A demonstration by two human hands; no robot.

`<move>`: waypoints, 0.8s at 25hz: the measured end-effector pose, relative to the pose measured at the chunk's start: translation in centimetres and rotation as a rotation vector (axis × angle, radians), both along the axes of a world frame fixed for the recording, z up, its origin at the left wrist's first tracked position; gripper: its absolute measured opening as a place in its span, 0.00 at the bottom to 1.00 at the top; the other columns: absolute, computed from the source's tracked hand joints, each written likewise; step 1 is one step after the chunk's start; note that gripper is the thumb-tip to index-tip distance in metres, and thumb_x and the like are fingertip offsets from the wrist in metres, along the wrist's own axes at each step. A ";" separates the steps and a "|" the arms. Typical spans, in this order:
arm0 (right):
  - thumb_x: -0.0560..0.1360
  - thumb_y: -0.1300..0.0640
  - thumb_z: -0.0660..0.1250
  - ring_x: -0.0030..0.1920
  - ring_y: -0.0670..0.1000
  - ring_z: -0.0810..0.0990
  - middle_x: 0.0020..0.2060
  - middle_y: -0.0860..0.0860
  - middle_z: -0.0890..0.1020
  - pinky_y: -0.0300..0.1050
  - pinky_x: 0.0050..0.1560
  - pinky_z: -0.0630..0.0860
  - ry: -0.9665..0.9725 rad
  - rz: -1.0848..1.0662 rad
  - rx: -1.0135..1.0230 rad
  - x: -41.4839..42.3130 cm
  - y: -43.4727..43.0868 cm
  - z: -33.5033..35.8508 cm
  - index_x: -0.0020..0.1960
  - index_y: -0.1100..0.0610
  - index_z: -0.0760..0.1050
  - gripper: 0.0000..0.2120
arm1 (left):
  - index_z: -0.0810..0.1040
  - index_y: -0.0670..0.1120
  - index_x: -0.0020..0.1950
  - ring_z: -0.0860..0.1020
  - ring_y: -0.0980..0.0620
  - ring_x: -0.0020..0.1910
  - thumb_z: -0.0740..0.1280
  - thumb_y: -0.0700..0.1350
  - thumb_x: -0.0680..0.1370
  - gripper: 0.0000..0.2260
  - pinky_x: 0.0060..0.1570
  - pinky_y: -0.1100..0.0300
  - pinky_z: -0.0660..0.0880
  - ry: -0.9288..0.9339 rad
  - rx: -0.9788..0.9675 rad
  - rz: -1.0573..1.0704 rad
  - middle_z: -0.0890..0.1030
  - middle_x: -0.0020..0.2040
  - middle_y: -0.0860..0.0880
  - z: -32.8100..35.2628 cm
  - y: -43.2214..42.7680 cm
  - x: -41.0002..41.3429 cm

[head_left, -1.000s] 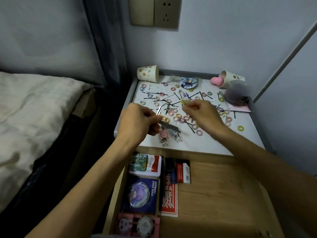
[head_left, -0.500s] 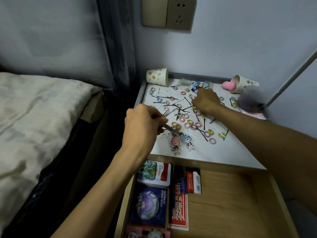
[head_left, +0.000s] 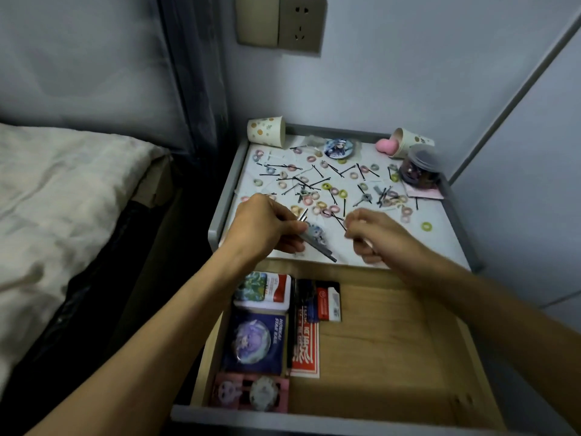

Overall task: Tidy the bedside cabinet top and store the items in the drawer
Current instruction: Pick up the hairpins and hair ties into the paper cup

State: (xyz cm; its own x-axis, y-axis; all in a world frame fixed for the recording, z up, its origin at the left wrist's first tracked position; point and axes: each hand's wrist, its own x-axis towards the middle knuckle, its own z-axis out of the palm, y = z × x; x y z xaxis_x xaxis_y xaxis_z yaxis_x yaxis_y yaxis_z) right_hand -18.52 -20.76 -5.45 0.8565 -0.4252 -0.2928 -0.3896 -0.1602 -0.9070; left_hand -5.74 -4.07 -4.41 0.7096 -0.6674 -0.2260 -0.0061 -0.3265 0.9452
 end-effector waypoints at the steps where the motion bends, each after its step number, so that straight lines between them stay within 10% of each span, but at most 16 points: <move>1: 0.78 0.57 0.65 0.28 0.41 0.70 0.28 0.42 0.74 0.31 0.27 0.65 0.005 0.027 -0.075 -2.1 1.4 -0.3 0.46 0.55 0.76 0.03 | 0.82 0.33 0.43 0.83 0.46 0.30 0.71 0.34 0.74 0.04 0.33 0.60 0.81 0.047 0.007 -0.028 0.83 0.35 0.35 -0.3 0.1 -0.7; 14: 0.76 0.56 0.70 0.25 0.43 0.67 0.27 0.45 0.78 0.35 0.27 0.62 -0.020 0.004 0.037 -7.5 5.9 -5.7 0.39 0.56 0.81 0.07 | 0.83 0.34 0.45 0.82 0.48 0.30 0.72 0.36 0.74 0.05 0.34 0.60 0.82 0.131 0.139 -0.100 0.84 0.35 0.36 -4.4 0.9 -4.9; 20: 0.77 0.50 0.68 0.37 0.37 0.76 0.39 0.46 0.82 0.39 0.39 0.69 0.146 0.166 -0.234 -7.0 6.0 -6.6 0.38 0.54 0.79 0.11 | 0.83 0.36 0.44 0.84 0.47 0.33 0.73 0.36 0.73 0.04 0.39 0.58 0.83 0.151 0.185 -0.183 0.84 0.35 0.38 -5.4 1.1 -4.9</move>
